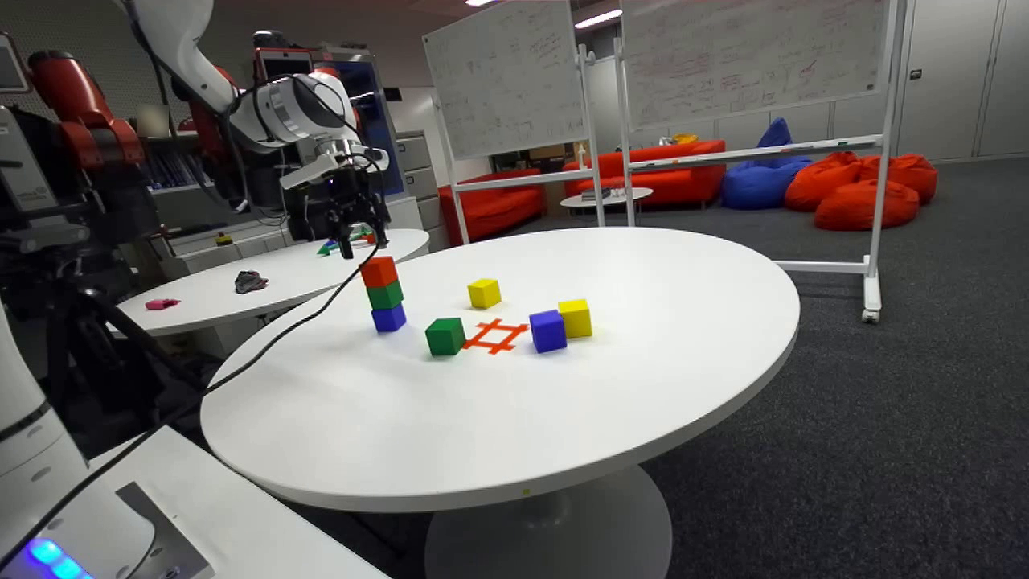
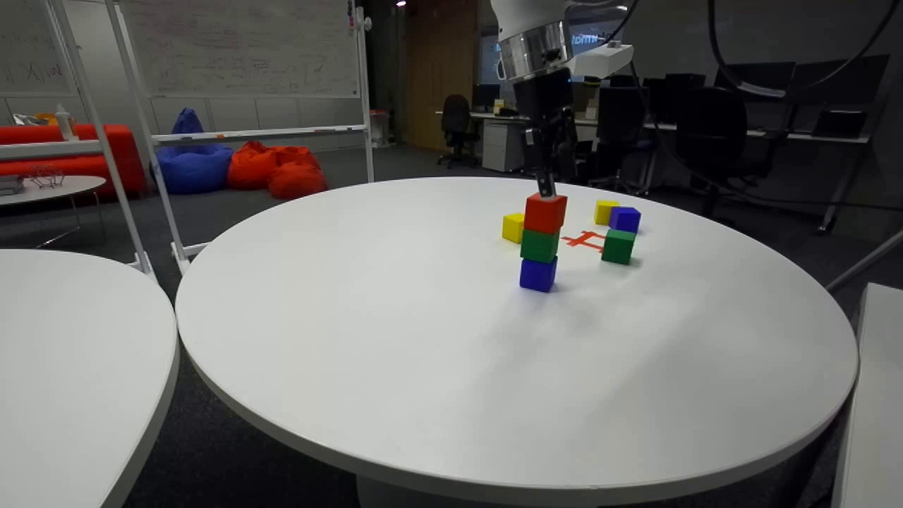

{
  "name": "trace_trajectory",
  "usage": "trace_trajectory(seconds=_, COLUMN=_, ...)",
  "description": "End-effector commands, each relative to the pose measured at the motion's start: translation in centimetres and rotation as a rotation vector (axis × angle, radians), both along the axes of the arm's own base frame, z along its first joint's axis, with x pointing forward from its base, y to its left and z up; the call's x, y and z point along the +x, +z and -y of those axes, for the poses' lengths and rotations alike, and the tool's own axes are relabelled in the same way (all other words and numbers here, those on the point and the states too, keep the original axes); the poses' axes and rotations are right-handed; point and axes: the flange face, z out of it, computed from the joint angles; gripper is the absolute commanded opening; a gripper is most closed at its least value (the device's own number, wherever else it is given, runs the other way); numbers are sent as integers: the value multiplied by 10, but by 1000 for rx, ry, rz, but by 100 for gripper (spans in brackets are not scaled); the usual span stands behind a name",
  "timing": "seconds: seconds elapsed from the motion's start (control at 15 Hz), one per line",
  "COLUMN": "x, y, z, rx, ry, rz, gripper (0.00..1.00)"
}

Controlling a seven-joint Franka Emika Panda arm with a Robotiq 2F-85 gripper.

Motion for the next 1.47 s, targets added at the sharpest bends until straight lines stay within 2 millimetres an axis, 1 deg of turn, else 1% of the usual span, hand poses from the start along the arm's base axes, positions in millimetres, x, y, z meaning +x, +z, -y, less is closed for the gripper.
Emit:
trace_trajectory(seconds=0.0, x=2, y=-4, z=1, rx=3, ry=3, rz=-14, gripper=100)
trace_trajectory(seconds=0.73, x=4, y=-18, z=4, rx=0, ry=-1, rz=-38, gripper=100)
trace_trajectory(seconds=1.33, x=4, y=-20, z=4, rx=-16, ry=1, rz=-45, gripper=100)
trace_trajectory(seconds=1.4, x=1, y=-20, z=2, rx=-9, ry=-5, rz=-34, gripper=100)
